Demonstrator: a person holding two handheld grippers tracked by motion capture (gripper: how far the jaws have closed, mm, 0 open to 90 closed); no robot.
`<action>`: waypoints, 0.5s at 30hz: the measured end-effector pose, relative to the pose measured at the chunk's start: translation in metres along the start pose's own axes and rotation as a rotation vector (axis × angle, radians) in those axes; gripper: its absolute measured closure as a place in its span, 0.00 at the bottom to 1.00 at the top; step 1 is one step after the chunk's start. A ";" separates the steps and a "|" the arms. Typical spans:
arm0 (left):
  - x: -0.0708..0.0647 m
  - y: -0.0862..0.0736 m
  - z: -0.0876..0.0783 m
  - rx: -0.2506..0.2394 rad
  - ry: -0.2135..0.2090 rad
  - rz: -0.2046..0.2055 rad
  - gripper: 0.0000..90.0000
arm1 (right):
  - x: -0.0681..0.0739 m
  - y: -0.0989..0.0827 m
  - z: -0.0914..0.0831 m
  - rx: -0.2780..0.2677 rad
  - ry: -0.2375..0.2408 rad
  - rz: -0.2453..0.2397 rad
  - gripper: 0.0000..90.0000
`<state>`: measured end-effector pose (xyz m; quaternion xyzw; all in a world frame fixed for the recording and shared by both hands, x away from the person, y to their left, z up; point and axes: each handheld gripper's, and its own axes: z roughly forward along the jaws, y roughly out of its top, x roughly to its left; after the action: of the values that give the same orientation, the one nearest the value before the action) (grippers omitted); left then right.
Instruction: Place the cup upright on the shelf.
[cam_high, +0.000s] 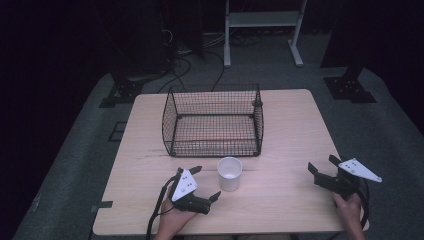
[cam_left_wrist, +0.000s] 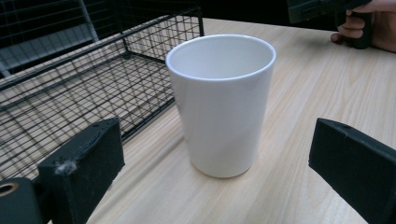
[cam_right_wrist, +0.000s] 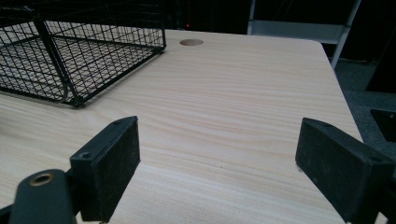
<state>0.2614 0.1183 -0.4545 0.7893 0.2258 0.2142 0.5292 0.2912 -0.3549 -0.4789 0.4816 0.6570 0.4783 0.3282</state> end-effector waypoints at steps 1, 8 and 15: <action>-0.001 0.000 0.002 0.005 0.001 0.003 0.03 | 0.000 0.000 0.000 0.000 0.000 0.000 0.14; -0.002 0.001 0.012 0.026 -0.011 -0.009 0.03 | 0.000 0.000 0.000 0.000 0.001 -0.001 0.14; -0.003 0.003 0.023 0.043 -0.016 -0.010 0.03 | 0.000 0.000 0.000 -0.001 0.002 0.001 0.14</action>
<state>0.2723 0.0986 -0.4602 0.8010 0.2302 0.2002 0.5150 0.2913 -0.3548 -0.4789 0.4812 0.6570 0.4791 0.3275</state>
